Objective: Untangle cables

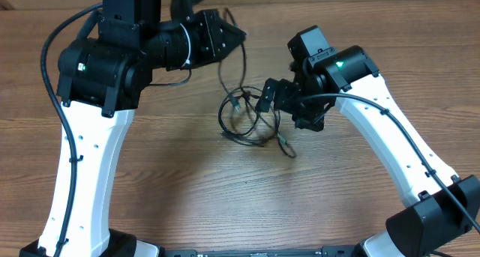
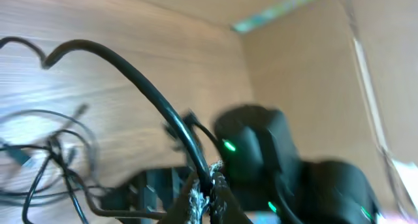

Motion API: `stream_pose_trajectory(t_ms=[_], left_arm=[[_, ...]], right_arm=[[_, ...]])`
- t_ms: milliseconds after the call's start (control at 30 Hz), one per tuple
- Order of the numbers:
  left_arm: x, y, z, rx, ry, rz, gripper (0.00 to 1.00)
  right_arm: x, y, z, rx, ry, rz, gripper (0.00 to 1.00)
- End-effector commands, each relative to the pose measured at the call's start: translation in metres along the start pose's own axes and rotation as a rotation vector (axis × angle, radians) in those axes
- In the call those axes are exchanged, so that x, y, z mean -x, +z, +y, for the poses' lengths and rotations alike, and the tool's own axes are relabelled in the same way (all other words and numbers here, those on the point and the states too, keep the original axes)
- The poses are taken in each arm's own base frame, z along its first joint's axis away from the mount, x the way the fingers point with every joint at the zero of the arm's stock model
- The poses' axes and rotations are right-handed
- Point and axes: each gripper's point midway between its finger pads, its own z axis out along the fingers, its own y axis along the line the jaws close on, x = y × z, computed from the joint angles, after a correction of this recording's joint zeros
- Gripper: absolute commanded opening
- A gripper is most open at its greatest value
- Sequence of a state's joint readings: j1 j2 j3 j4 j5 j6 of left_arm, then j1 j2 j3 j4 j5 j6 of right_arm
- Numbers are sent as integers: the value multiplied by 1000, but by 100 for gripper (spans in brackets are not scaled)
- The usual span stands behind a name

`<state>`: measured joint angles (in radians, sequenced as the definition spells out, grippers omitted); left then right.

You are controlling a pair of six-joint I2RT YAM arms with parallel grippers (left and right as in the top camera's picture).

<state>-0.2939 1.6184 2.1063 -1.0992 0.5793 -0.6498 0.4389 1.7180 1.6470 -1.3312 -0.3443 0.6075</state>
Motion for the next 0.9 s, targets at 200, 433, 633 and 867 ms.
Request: stream_pose_trajectory(t_ms=[200, 433, 633, 867], left_arm=[[24, -22, -23, -50, -126, -127, 4], [19, -25, -44, -155, -166, -72, 4], [39, -53, -63, -242, -136, -142, 4], [71, -93, -34, -183, -177, -278, 4]], right_arm=[[-15, 3, 21, 73, -205, 42, 100], [-2, 11, 29, -1, -284, -77, 100], [1, 20, 23, -74, -296, -96, 66], [8, 21, 11, -109, -269, -99, 8]])
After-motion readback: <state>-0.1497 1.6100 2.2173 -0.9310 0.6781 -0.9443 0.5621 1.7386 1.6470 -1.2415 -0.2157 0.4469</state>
